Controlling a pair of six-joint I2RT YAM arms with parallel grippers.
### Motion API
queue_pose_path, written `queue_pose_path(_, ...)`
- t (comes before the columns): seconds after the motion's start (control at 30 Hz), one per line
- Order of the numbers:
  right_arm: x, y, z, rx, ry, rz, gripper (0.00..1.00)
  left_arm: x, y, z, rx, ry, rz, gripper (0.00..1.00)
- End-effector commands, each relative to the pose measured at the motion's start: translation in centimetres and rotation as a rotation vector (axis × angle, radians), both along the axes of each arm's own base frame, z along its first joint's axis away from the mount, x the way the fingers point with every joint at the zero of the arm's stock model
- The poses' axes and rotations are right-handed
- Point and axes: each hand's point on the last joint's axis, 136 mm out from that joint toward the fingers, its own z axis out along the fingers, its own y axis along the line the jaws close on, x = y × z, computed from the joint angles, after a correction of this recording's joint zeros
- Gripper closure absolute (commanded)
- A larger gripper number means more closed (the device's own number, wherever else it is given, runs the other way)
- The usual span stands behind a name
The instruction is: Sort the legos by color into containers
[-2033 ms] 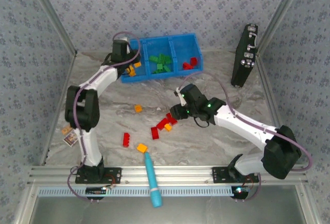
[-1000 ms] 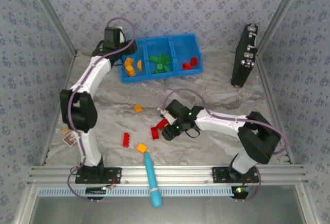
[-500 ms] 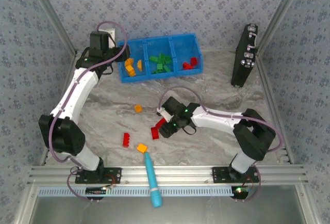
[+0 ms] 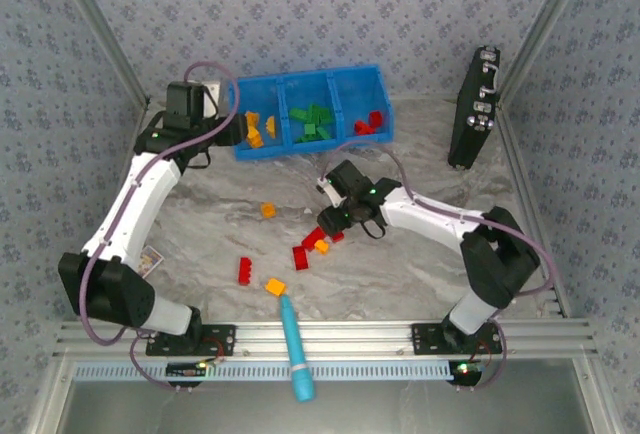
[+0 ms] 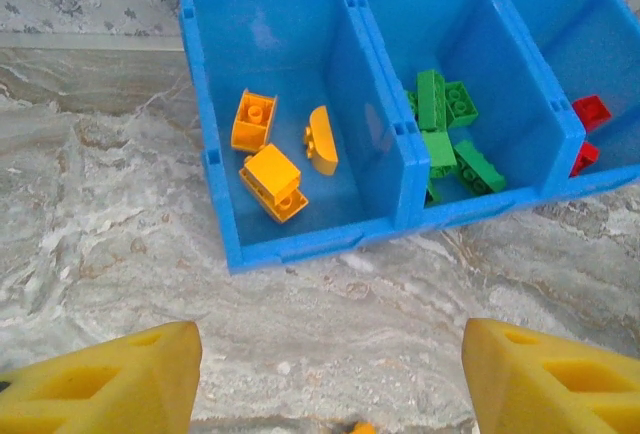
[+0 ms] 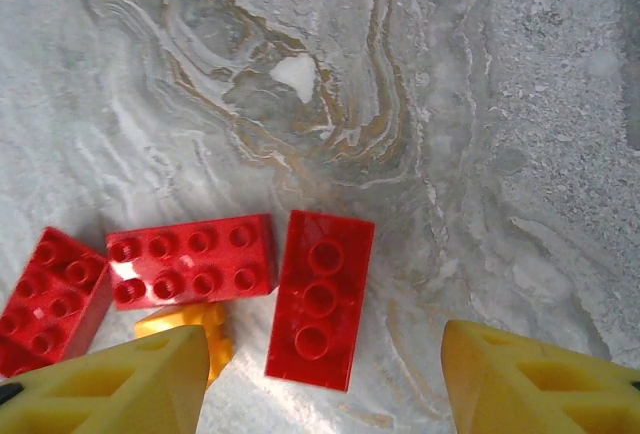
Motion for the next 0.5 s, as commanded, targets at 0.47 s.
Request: queue_pose_path(0.47,0.0,-0.6,-5.2,-0.152,0.105,-0.011,0.35,-6.6,-1.7,3.2,0.122,0.019,-0.223,0.25)
